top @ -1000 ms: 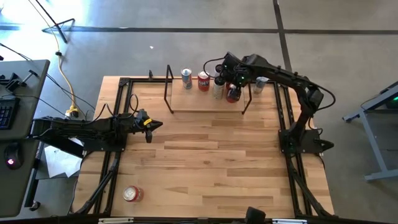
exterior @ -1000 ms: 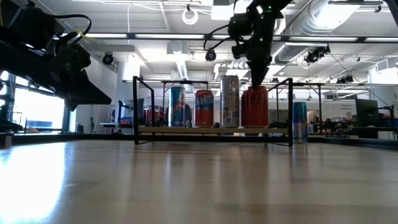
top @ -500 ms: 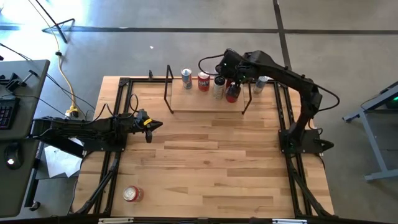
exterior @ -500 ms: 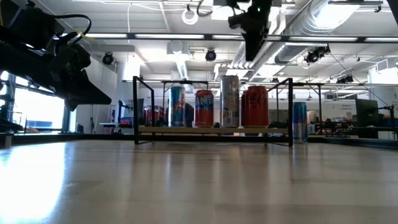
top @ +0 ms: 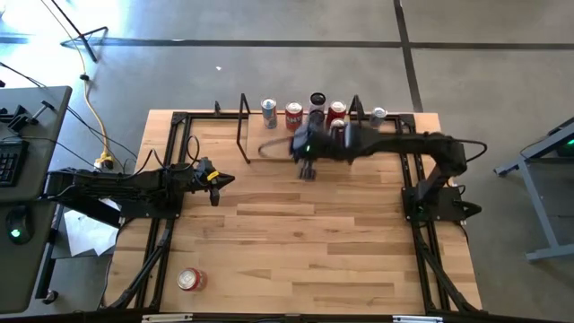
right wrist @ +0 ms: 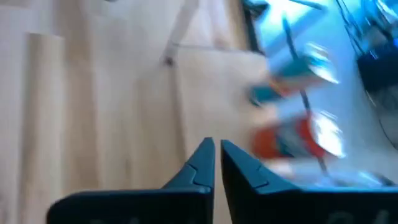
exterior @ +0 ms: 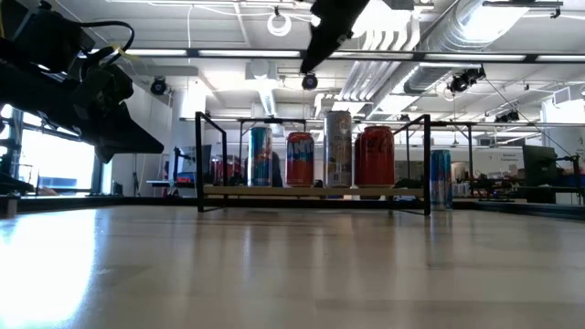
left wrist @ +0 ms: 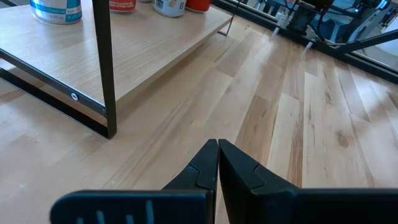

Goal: Place canned beverage on shelf
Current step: Put the red soda can on the shelf aligned with the other red soda can

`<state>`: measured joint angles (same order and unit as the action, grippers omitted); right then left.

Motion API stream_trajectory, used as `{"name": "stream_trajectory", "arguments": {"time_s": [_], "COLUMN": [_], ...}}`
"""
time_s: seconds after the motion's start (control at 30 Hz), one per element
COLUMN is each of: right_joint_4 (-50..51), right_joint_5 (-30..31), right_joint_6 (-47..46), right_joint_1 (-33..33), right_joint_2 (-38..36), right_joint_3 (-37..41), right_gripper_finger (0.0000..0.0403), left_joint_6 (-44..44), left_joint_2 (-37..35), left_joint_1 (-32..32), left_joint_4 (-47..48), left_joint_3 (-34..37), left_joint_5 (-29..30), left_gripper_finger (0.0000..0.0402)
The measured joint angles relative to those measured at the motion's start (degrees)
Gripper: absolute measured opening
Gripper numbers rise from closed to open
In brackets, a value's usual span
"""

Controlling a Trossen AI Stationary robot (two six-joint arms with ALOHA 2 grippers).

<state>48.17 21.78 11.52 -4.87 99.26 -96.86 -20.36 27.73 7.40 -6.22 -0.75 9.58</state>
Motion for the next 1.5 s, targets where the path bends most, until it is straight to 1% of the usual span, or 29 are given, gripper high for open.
{"name": "stream_trajectory", "arguments": {"time_s": [0.03,0.17,0.27,0.33,0.5,0.57,0.63,0.67,0.73,0.77,0.83,0.9,0.97,1.1,1.2,1.3,1.5], "right_joint_4": [-4.27,-23.11,-37.48,-45.58,-59.29,-62.84,-65.97,-67.62,-70.09,-70.76,-71.50,-71.85,-72.57,-72.89,-72.84,-72.86,-72.86], "right_joint_5": [-0.76,-3.80,-5.93,-5.63,-1.30,-0.28,-0.14,-0.14,-0.11,-0.12,-0.32,-0.39,-0.50,-1.48,-3.22,-3.48,-3.57], "right_joint_6": [0.65,1.90,1.97,1.86,-0.12,-0.50,-0.54,-0.54,-0.50,-0.16,0.21,0.38,0.42,0.51,0.52,0.94,1.28], "right_joint_1": [1.00,4.37,6.76,8.42,11.52,12.15,12.47,12.57,12.82,12.82,12.90,12.90,12.90,12.90,12.90,12.90,12.90], "right_joint_2": [0.00,0.02,0.05,0.07,0.07,0.06,0.07,0.07,0.07,0.07,0.07,0.07,0.07,0.07,0.07,0.07,0.07], "right_joint_3": [3.15,15.32,24.11,28.91,36.66,38.34,39.58,40.08,40.87,41.08,41.15,41.09,41.07,41.03,41.03,41.03,41.03], "right_gripper_finger": [0.0008,0.0023,0.0013,0.0004,0.0006,0.0004,0.0001,0.0001,0.0001,0.0002,0.0001,0.0000,0.0001,0.0000,0.0000,0.0000,0.0000], "left_joint_6": [0.00,0.00,0.02,1.15,8.37,9.53,9.47,9.13,9.32,9.11,8.29,9.08,10.41,10.51,6.99,2.33,-8.41], "left_joint_2": [0.01,0.02,0.02,0.00,0.00,0.03,0.08,0.11,0.12,0.16,0.68,1.47,2.62,6.94,11.68,16.86,27.18], "left_joint_1": [0.01,0.01,0.01,0.04,0.04,0.04,0.08,0.08,-0.01,-0.15,-0.84,-2.42,-4.55,-9.94,-14.57,-19.65,-29.89], "left_joint_4": [0.00,-1.20,-4.38,-7.57,-10.77,-10.89,-14.18,-16.07,-17.58,-16.61,-11.23,-2.89,4.81,18.15,27.88,37.46,55.14], "left_joint_3": [0.01,0.01,-0.01,-0.03,-0.05,-0.02,0.01,-0.04,-0.34,-1.19,-3.84,-7.47,-11.43,-20.28,-26.51,-31.99,-43.57], "left_joint_5": [-0.01,0.00,0.00,0.08,0.20,0.22,0.07,-1.41,-7.69,-10.91,-14.07,-14.35,-13.18,-7.51,-4.72,-3.18,-2.41], "left_gripper_finger": [0.0005,0.0005,0.0005,0.0005,0.0005,0.0005,0.0005,0.0005,0.0004,0.0002,0.0001,0.0001,0.0000,0.0000,0.0000,0.0000,0.0000]}}
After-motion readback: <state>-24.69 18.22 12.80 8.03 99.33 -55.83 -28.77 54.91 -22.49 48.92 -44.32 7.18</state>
